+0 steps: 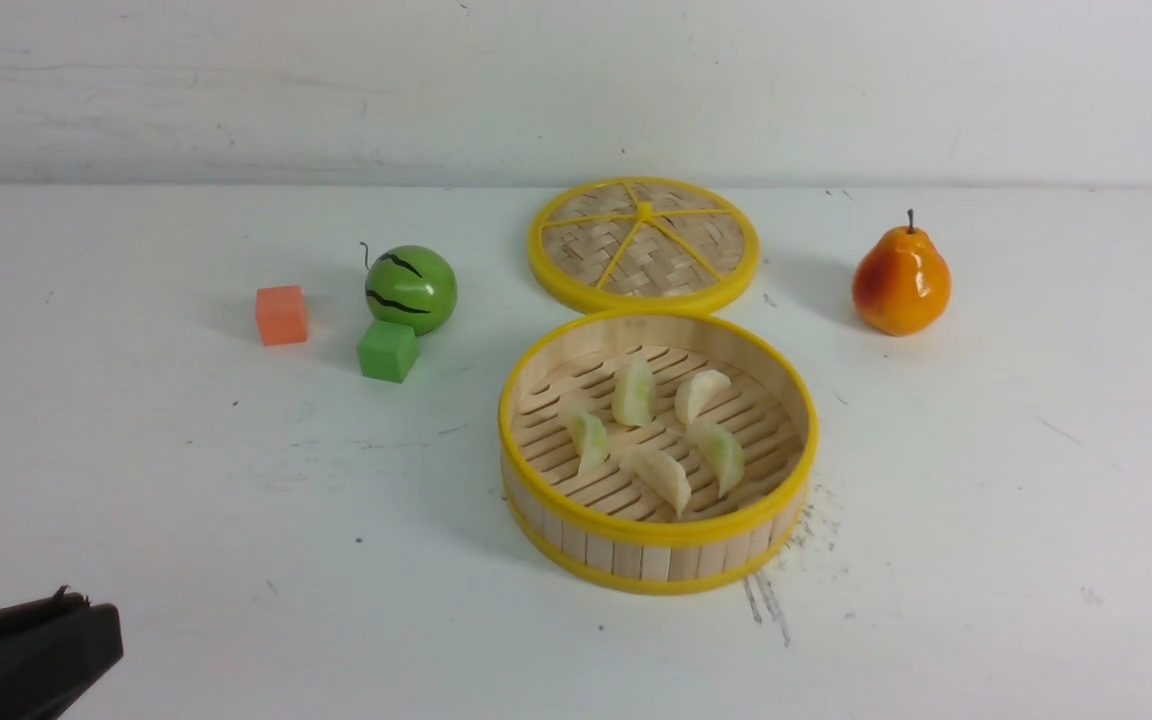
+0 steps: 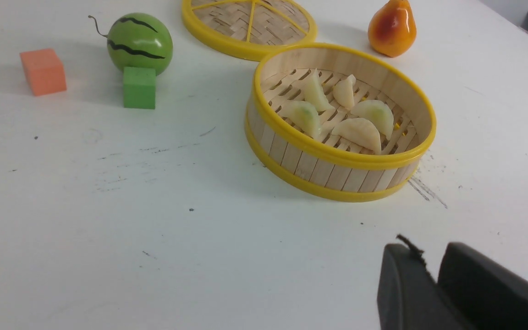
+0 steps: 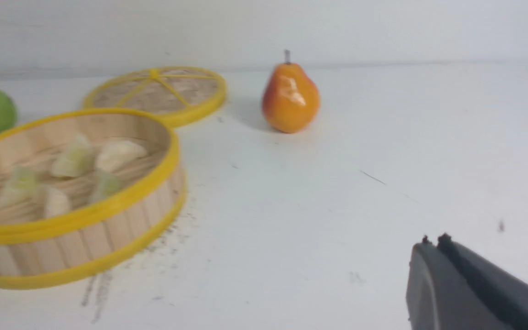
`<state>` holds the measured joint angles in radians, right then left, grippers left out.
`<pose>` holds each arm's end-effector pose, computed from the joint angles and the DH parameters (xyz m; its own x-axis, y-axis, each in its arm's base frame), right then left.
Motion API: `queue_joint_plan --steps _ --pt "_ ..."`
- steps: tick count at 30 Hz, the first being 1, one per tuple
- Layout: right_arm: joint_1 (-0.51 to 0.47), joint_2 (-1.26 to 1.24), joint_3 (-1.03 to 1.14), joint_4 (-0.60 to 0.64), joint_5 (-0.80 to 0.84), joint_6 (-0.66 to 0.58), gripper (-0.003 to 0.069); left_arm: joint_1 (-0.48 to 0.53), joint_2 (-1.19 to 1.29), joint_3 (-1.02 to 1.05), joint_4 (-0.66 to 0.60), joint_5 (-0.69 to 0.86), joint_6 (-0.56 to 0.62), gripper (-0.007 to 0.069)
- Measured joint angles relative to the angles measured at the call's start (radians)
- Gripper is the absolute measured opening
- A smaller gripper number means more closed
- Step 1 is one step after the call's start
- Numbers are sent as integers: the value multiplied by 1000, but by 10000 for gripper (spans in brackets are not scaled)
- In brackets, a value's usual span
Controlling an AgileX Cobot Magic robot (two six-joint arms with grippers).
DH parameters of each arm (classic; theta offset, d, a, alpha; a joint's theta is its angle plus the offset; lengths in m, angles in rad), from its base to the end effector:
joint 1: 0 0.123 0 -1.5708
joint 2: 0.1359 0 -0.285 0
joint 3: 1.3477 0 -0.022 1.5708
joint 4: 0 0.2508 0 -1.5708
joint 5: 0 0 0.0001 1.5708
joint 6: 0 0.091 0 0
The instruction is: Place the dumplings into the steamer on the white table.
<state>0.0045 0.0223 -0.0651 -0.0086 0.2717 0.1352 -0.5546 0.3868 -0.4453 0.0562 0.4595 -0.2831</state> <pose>0.0545 0.0000 0.2093 -0.1404 0.1259 -0.9821 0.0157 0.9920 0.1250 0.0730 -0.0426 0.2953 -0.3716 -0.0410 -0.9275 0.4322 0.8765 -0.2119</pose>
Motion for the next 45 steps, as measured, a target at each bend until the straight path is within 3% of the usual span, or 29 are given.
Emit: queue_joint_plan --steps 6,13,36,42,45 --pt "-76 -32 91 -1 32 12 -15 0 0 0 0 6 0 120" --pt "-76 -33 84 -4 106 25 -15 0 0 0 0 15 0 126" --pt "-76 -33 84 -3 107 29 -1 0 0 0 1 15 0 143" --pt "-76 -33 84 -3 107 29 5 0 0 19 87 3 0 147" --pt "-76 -33 84 -3 107 29 7 0 0 49 140 -94 0 143"
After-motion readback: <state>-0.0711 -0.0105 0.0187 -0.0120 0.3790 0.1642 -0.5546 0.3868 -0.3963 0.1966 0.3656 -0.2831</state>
